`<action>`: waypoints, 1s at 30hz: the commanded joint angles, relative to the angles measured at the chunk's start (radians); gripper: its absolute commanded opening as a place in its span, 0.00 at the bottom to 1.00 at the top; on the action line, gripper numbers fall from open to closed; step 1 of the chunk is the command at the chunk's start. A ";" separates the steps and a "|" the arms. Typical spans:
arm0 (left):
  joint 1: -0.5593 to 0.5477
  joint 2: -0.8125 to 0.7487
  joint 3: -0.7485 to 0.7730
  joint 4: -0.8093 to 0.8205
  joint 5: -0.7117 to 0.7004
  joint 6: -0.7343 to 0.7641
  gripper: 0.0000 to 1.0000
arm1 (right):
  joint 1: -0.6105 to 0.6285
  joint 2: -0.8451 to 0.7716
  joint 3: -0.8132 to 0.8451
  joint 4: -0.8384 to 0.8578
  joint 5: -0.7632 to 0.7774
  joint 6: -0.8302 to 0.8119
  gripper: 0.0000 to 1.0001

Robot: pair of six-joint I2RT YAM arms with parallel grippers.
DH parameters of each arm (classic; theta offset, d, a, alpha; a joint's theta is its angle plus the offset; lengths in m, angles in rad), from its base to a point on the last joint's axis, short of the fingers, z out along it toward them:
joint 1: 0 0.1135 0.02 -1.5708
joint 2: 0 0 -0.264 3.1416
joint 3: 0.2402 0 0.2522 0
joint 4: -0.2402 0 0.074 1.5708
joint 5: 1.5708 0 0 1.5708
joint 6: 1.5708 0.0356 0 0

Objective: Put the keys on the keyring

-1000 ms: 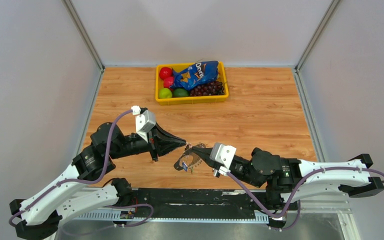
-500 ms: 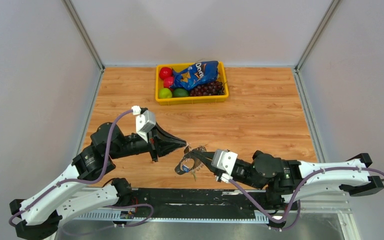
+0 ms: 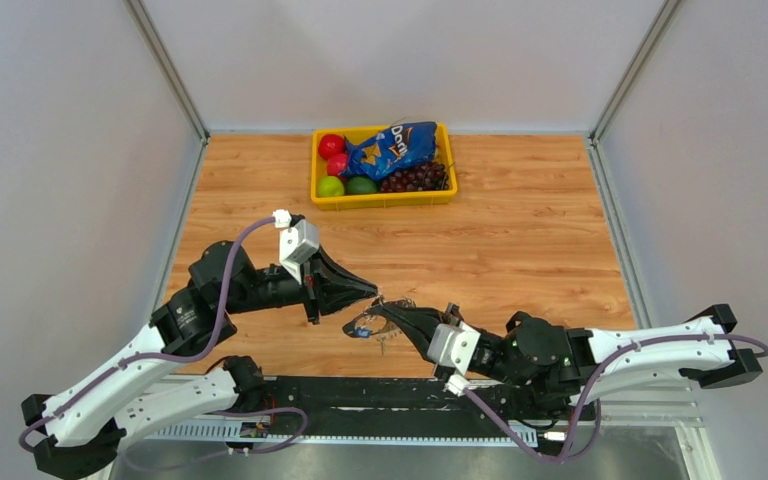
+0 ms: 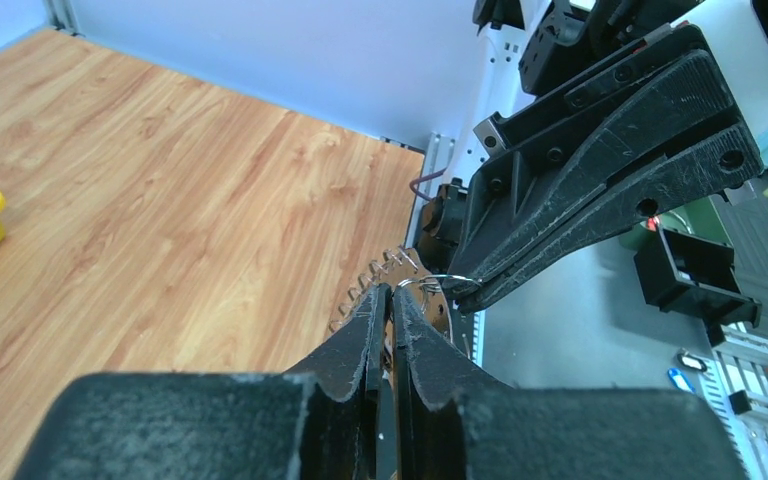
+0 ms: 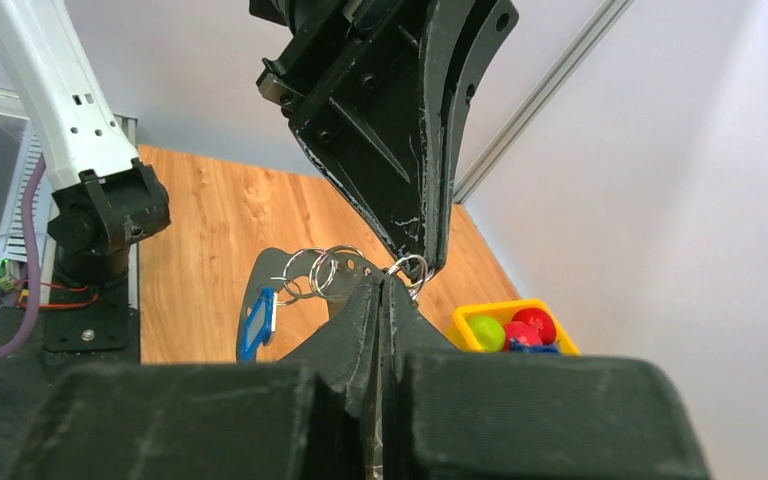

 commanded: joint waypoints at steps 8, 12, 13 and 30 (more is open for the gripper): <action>0.002 0.004 0.026 0.049 0.067 -0.023 0.21 | 0.025 -0.021 -0.041 0.244 -0.030 -0.167 0.00; 0.004 -0.013 0.022 0.066 0.100 -0.021 0.35 | 0.024 -0.030 -0.029 0.216 -0.038 -0.143 0.00; 0.003 -0.025 0.014 0.078 0.110 -0.016 0.40 | 0.025 -0.037 -0.023 0.205 -0.038 -0.128 0.00; 0.002 -0.102 -0.062 0.334 0.246 -0.035 0.71 | 0.024 -0.102 0.046 0.116 -0.166 0.107 0.00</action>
